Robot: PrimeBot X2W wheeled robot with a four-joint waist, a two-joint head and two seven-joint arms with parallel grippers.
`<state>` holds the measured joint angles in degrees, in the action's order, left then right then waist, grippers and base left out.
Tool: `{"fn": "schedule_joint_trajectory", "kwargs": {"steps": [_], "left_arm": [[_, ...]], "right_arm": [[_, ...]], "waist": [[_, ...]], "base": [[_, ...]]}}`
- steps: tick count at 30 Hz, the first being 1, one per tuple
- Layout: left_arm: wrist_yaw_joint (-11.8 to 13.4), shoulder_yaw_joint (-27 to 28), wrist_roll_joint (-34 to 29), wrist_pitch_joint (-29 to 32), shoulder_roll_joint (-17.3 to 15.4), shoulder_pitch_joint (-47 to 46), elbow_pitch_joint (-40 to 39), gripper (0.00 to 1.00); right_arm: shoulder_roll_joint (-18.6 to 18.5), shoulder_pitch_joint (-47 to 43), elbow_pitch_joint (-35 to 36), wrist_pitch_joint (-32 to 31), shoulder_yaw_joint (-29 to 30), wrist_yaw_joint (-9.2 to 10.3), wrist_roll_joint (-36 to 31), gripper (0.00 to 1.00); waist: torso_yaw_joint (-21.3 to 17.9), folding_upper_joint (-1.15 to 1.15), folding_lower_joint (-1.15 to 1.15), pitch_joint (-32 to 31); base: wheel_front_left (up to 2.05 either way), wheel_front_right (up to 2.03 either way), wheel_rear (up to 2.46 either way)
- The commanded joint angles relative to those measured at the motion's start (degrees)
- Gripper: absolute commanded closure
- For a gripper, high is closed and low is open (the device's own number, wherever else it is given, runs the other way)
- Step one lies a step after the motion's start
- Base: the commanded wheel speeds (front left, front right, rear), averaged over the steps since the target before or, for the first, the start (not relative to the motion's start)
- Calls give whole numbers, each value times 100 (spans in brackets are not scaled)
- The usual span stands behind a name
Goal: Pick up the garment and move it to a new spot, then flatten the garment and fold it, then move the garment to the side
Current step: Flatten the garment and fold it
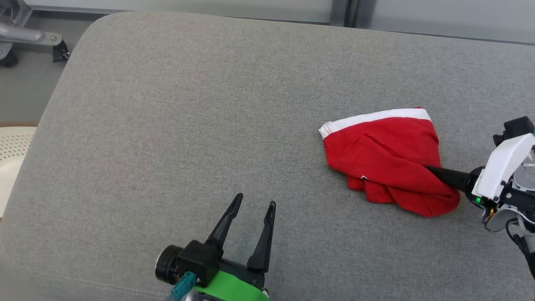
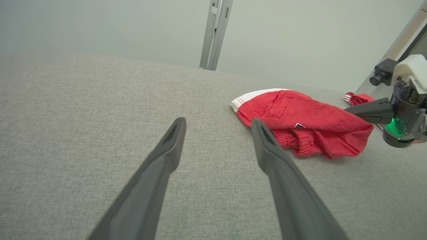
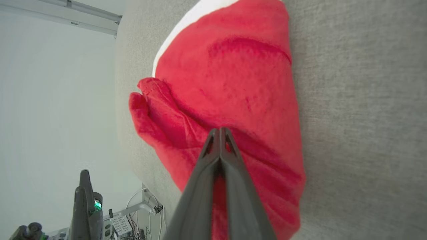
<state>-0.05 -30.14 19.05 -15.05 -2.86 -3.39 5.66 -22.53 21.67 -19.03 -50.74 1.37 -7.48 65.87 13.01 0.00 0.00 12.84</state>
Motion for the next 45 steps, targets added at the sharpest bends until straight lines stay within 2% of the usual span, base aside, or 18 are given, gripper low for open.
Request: {"fn": "schedule_joint_trajectory", "kwargs": {"steps": [1, 10, 16, 19, 25, 31, 35, 39, 42, 45], "left_arm": [[21, 26, 23, -15, -8, -123, 4, 0], [31, 72, 2, -15, -8, -59, 22, 0], [5, 37, 8, -15, -9, -82, 7, 0], [-33, -3, 27, -15, -9, -130, 15, 0], [-50, -56, 53, -15, -8, -203, 49, 0], [-41, -30, 54, -15, -8, -213, 89, 0], [-26, 13, 48, -15, -8, -132, 113, 0], [-6, 19, 70, -15, -9, -38, 96, 0], [3, -3, 84, -15, -9, -9, 81, 0], [2, -26, 98, -15, -9, 30, 92, 0]], "right_arm": [[-59, -159, 138, -96, -68, 0, 8, 100], [-248, -963, 1410, -689, -411, 0, 233, 100], [-213, -1120, 1983, -496, -44, 0, 216, 100], [-202, -989, 1888, -221, 100, 0, -31, 100], [-28, -742, 1168, 167, 69, 0, -405, 100], [157, -589, 613, 269, -209, 0, -343, 100], [164, -777, 738, 64, -526, 0, -119, 100], [69, -1097, 1166, -262, -878, 0, 94, 100], [39, -1127, 1592, 98, -797, 0, 122, 100], [11, -1085, 1677, 543, -766, 0, -62, 100]], "waist": [[-34, 0, 0, 27], [-364, 0, 0, -135], [-445, 0, 0, -181], [-387, 0, 0, -154], [-177, 0, 0, -41], [-7, 0, 0, -31], [-10, 0, 0, -129], [-76, 0, 0, -274], [-105, 0, 0, -347], [-93, 0, 0, -396]], "base": [[0, 0, 0], [0, 0, 0], [0, 0, 0], [0, 0, 0], [0, 0, 0], [0, 0, 0], [0, 0, 0], [0, 0, 0], [0, 0, 0], [0, 0, 0]]}}
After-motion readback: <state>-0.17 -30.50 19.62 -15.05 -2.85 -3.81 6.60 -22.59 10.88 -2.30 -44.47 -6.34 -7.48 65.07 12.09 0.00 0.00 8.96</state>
